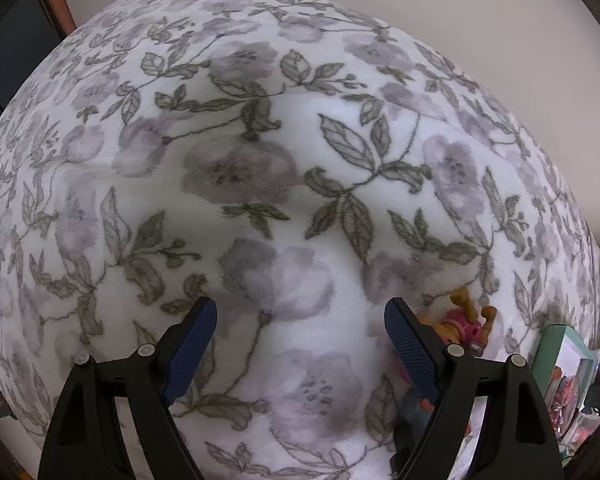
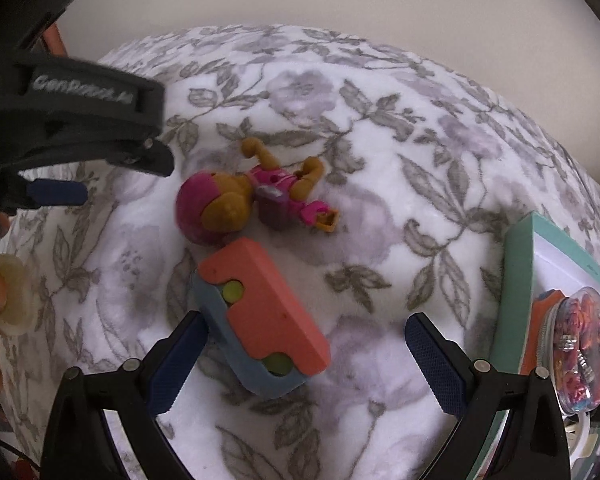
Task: Organize rigid objects
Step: 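Grasp the pink-yellow toy figure with the left gripper while the right grasps the pink-blue block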
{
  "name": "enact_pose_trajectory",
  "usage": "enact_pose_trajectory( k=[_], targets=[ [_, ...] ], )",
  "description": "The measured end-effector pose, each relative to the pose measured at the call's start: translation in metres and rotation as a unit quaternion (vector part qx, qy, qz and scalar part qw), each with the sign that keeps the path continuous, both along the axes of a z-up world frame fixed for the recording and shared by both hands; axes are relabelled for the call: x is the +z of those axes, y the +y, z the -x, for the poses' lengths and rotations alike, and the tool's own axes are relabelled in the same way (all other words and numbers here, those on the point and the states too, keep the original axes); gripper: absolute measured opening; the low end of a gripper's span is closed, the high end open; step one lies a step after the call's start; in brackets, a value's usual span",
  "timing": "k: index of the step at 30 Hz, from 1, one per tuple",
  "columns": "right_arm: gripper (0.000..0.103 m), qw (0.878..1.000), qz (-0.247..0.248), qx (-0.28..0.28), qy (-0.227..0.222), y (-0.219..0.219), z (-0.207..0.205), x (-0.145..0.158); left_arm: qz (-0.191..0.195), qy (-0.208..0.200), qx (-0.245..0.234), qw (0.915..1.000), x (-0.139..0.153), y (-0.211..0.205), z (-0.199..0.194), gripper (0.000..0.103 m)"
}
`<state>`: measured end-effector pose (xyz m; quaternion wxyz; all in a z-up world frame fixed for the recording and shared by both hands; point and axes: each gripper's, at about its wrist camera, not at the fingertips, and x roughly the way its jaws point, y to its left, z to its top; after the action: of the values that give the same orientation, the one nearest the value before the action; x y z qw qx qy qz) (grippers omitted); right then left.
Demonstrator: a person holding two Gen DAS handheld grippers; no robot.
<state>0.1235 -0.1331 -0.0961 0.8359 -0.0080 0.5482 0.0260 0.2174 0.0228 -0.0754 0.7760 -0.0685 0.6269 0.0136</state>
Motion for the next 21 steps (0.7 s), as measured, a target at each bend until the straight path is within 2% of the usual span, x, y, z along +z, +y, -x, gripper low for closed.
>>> enact_pose_trajectory(
  k=[6,10,16,21],
  targets=[
    [0.099,0.999,-0.001,-0.043,0.001,-0.026,-0.002,-0.001,0.02,-0.001,-0.007,0.9998,0.004,-0.005,0.0,0.086],
    [0.098,0.999,-0.006,-0.049,0.0,-0.034,-0.002,0.001,0.041,-0.001,-0.01,0.9991,0.008,-0.009,0.0,0.086],
    [0.086,0.999,-0.006,-0.052,0.002,-0.036,-0.002,0.001,0.064,0.004,-0.027,0.9976,0.008,-0.021,0.003,0.086],
    [0.074,0.998,-0.003,-0.058,0.0,-0.039,0.0,0.004,0.066,0.007,-0.045,0.9968,0.006,-0.032,0.003,0.086]
  ],
)
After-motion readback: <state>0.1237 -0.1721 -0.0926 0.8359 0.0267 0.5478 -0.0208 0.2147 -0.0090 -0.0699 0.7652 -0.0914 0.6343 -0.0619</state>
